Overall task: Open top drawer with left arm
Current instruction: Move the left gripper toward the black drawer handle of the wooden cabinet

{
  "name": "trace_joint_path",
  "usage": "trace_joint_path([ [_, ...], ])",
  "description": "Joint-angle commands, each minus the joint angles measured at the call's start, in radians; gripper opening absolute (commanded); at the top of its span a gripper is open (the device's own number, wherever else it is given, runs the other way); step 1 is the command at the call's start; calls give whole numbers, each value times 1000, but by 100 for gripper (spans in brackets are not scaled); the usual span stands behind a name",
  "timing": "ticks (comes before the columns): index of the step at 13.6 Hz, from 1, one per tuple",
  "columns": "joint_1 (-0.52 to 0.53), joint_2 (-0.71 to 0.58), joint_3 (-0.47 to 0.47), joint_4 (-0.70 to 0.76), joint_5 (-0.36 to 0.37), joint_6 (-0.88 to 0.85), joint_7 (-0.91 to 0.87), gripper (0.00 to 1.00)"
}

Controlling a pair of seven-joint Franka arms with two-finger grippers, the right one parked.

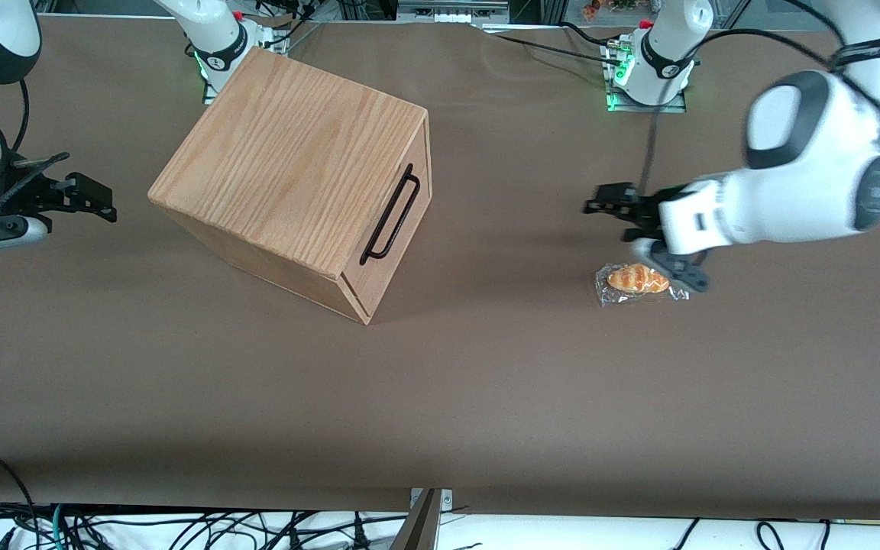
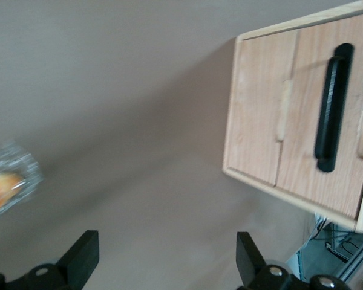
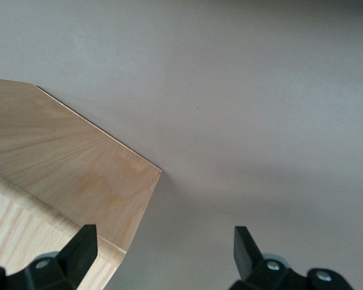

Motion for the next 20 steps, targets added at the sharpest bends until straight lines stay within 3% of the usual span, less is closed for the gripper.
trace_joint_path([
  [1, -165, 52, 3, 22, -32, 127, -126, 100],
  [5, -328, 135, 3, 59, -34, 335, -290, 100],
  [9, -397, 250, 3, 164, -31, 383, -390, 100],
  [20, -420, 336, 8, 211, -11, 399, -386, 100],
])
